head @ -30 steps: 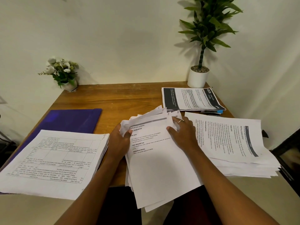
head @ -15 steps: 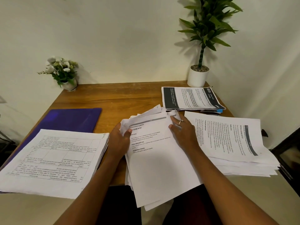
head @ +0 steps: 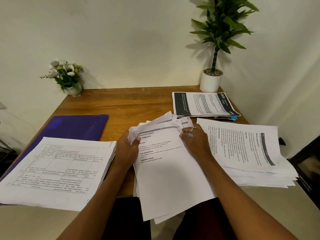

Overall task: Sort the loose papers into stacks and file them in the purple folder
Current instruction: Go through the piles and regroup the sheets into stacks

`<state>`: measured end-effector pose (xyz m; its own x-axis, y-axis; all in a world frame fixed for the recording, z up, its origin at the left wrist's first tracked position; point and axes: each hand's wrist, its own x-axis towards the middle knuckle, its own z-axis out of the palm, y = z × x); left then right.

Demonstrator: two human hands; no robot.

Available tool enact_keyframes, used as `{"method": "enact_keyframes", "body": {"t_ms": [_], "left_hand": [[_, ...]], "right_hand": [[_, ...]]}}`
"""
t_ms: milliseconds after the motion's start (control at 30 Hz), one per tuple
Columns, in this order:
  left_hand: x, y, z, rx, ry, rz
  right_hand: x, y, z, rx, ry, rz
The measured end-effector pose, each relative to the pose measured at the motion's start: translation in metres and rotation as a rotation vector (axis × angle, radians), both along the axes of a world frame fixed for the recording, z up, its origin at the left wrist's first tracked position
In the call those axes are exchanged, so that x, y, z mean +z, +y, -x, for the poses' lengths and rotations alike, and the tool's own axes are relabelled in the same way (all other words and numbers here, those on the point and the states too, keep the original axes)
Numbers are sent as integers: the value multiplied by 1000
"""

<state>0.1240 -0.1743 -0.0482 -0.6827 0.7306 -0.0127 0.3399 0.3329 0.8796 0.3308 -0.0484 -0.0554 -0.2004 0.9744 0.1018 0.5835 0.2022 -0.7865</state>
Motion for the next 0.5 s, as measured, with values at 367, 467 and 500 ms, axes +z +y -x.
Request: {"method": "enact_keyframes", "body": {"t_ms": [367, 467, 500], "left_hand": [[-2, 0, 1, -6, 2, -14], [-1, 0, 1, -4, 13, -18], [-1, 0, 0, -5, 16, -20]], "right_hand": [[-5, 4, 2, -28, -87, 11], [-3, 1, 2, -20, -48, -7], [-3, 0, 2, -25, -43, -12]]}}
